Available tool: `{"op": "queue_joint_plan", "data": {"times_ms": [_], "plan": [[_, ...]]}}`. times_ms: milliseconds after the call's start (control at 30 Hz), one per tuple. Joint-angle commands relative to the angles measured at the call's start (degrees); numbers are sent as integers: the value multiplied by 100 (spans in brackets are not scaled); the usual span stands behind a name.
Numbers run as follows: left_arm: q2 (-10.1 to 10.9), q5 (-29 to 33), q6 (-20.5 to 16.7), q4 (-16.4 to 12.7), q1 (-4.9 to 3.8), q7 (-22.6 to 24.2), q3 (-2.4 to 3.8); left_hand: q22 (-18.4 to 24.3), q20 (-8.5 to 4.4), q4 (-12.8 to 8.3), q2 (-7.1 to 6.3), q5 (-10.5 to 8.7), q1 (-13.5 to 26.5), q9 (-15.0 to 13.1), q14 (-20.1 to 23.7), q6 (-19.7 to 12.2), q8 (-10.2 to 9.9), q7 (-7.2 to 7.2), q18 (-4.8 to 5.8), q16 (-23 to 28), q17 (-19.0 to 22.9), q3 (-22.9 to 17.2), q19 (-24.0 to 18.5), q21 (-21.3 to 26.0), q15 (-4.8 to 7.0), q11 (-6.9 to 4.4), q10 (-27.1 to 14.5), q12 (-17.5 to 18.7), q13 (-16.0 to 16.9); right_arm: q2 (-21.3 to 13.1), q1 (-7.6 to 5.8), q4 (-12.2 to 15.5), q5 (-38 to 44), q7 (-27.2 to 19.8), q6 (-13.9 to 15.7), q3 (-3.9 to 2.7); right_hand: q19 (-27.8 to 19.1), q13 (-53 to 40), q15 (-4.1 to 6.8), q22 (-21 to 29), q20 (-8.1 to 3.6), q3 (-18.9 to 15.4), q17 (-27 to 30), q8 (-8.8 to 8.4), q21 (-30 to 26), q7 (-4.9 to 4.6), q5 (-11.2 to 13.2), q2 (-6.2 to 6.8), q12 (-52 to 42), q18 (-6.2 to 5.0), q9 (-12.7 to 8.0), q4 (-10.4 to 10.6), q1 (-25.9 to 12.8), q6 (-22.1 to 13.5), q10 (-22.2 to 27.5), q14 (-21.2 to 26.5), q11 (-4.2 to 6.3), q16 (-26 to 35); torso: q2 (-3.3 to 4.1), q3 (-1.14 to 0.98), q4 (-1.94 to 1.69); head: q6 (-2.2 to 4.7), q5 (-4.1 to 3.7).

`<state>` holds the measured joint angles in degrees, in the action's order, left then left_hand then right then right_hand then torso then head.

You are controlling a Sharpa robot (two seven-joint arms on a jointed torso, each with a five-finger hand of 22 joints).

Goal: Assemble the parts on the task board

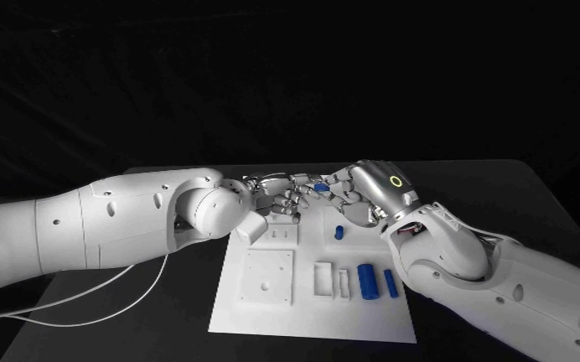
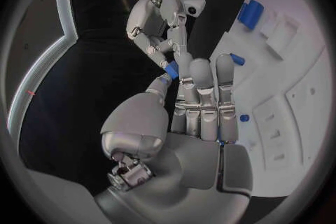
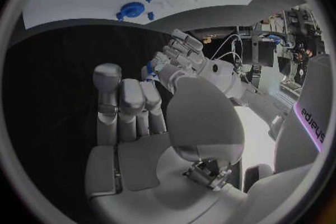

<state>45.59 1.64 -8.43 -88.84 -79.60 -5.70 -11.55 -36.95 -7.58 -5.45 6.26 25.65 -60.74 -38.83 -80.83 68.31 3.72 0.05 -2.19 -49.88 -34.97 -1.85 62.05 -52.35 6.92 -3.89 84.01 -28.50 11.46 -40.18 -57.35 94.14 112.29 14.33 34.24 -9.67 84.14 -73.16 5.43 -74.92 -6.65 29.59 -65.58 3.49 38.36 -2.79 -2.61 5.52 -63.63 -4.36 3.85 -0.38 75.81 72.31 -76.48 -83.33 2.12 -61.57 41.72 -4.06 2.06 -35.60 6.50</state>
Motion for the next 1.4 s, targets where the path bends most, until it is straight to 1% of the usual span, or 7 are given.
{"op": "queue_joint_plan", "data": {"times_ms": [33,300,633,767,967,1133,1400], "plan": [[-41,-5,48,-41,-11,137,17,-14,-24,-130,20,160,-107,19,42,-39,-3,5,37,-29,12,-168,-36,7,-11,-47,278,35,-6,36,14,40,123,-151,-190,17,286,-5,-14,-423,-2,18,-10,20,-21,0,-14,-3,-25,77,5,13,49,35,16,-36,1,18,0,-3,4,-3,-4],[-44,66,58,-44,-7,233,17,-87,-17,-690,-35,296,-6,-126,56,-132,0,56,7,-44,35,-1127,-62,-18,-23,-24,275,70,-28,47,16,27,121,-198,-328,23,283,-6,-17,-423,1,8,-2,21,-26,1,-14,12,-25,82,6,7,50,45,17,-34,0,28,0,-3,1,-7,-15],[-60,95,84,-35,0,218,17,-106,-6,-694,-88,182,119,-200,71,-172,-4,56,4,-29,52,-1251,-78,-5,-29,-27,278,94,-43,77,16,38,118,-233,-296,28,283,-8,-16,-423,0,6,-5,21,-27,1,-14,12,-28,82,5,4,54,48,15,-35,1,25,5,-2,2,3,-24],[-63,99,74,-31,1,186,17,-96,-4,-523,-100,-154,179,-157,68,-168,-8,39,15,-18,64,-1139,-69,20,-31,-30,278,98,-41,80,17,48,129,-234,-311,30,285,-19,-14,-424,-2,1,-10,22,-24,2,-14,19,-43,84,6,-15,71,65,7,-36,9,20,5,-2,0,5,-32],[-63,110,92,-35,3,121,17,-73,2,73,-211,-1442,442,-3,61,-105,-13,41,29,-6,76,-648,-45,62,-40,-21,277,83,-21,83,27,71,242,-145,-308,36,288,-28,-16,-430,-2,6,-17,21,-1,2,-14,25,-53,89,4,-41,82,83,2,-40,13,10,1,-2,0,7,-33],[-59,135,124,-44,5,95,17,-61,5,431,-264,-1623,406,118,56,-65,-6,55,31,-2,81,-369,-27,97,-43,-14,277,86,-7,87,48,83,404,11,-255,38,292,-38,-19,-440,1,43,-33,20,37,2,-14,42,-62,95,3,-68,75,101,-11,-45,15,-10,0,-3,0,11,-29],[-42,183,152,-74,9,101,17,-69,7,687,-381,-1753,545,160,61,-41,-6,64,32,-3,79,-203,-19,113,-45,-6,277,85,5,100,100,90,704,408,-149,39,293,-52,-29,-455,11,145,-58,18,124,6,-14,89,-65,109,1,-95,47,132,-38,-56,14,-50,1,-5,1,28,-26]]}}
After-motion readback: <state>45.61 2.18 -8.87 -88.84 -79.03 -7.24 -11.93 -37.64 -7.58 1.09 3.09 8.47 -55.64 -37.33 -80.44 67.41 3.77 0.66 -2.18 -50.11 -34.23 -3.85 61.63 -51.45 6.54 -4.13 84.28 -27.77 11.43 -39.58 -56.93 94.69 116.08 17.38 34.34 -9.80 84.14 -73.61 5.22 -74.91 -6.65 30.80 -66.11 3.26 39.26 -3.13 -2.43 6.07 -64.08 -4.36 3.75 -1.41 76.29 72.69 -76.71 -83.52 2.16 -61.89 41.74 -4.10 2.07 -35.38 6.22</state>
